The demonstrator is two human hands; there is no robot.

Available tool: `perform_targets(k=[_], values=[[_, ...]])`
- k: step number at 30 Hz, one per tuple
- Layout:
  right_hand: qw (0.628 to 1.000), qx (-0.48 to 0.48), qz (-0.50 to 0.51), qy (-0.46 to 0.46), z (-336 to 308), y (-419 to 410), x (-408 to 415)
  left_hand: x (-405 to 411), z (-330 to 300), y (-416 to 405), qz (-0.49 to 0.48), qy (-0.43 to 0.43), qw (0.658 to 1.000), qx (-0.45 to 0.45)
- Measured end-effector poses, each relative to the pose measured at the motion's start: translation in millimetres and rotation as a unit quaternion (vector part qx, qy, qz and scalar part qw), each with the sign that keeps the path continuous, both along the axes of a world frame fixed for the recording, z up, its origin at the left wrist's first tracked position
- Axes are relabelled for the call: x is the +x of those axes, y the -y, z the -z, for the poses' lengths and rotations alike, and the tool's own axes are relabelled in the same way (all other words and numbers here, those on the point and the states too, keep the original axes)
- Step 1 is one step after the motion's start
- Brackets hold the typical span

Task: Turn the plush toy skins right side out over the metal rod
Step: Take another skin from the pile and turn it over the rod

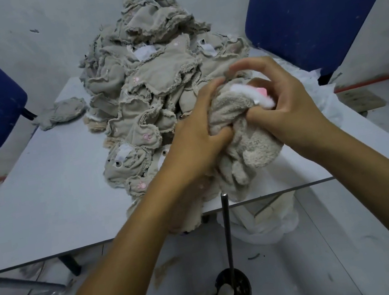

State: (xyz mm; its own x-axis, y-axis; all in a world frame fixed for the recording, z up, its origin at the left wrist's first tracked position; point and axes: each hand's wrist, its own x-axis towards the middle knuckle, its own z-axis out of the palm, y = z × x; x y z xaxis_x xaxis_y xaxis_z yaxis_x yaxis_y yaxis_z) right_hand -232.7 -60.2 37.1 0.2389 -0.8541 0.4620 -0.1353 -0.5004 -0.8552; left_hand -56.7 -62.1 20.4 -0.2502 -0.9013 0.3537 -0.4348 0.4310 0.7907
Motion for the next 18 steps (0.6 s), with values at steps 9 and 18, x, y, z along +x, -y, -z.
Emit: perform_targets(k=[9,18], values=[[0.998,-0.043,0.002,0.053,-17,2,-19,20,-29,-1,0.115,-0.13,0.979,0.11],[0.995,-0.09,0.046,-0.024,-15,-2,-22,11,-40,-7,0.062,-0.117,0.99,0.038]])
